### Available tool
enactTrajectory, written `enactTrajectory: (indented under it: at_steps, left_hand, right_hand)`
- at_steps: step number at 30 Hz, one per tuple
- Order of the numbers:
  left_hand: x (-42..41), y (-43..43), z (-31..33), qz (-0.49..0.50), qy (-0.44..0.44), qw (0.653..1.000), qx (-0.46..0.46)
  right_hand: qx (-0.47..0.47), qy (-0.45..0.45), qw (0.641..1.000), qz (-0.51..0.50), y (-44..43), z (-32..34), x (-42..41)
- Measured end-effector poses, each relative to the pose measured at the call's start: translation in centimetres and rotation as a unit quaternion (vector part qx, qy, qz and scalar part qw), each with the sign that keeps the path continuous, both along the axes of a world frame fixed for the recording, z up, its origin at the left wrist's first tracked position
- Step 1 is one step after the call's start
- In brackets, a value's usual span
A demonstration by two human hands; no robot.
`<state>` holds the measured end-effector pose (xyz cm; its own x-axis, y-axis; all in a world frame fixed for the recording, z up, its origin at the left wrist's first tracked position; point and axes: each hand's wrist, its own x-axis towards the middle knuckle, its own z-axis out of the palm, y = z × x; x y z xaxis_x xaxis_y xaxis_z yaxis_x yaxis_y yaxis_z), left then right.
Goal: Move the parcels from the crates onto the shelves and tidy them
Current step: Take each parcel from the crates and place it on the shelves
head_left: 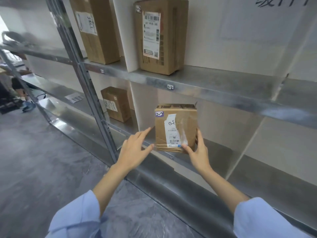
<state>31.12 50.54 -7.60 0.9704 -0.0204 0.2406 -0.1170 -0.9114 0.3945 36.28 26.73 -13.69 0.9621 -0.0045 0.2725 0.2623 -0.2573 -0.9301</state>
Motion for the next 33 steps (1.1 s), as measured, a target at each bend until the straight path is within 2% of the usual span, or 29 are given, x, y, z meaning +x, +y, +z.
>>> enactTrajectory:
  at_steps: [2,5,18,24,29,33]
  left_hand:
    - [1.5,0.3,-1.2,0.012,-0.004,0.998,0.063]
    - [3.8,0.8,-2.8,0.017,-0.011,0.995,0.097]
    - [12.3,6.3,-8.6,0.006,0.024,0.994,0.108]
    - [14.3,8.7,-10.4,-0.040,0.030,0.987,0.155]
    - [15.5,9.6,-11.3,-0.073,0.030,0.985,0.153]
    - [16.0,10.0,-11.3,-0.094,0.022,0.983,0.154]
  right_hand:
    - [0.001,0.013,1.000,-0.017,0.4,-1.3,1.3]
    - [0.000,0.023,0.999,-0.039,1.4,-2.8,3.6]
    - [-0.021,0.060,0.988,-0.138,9.5,-10.5,12.7]
    - [-0.023,0.060,0.984,-0.163,10.9,-12.4,14.6]
    - [-0.019,0.081,0.982,-0.167,11.5,-13.6,15.3]
    - [-0.052,0.074,0.981,-0.169,11.7,-14.2,15.2]
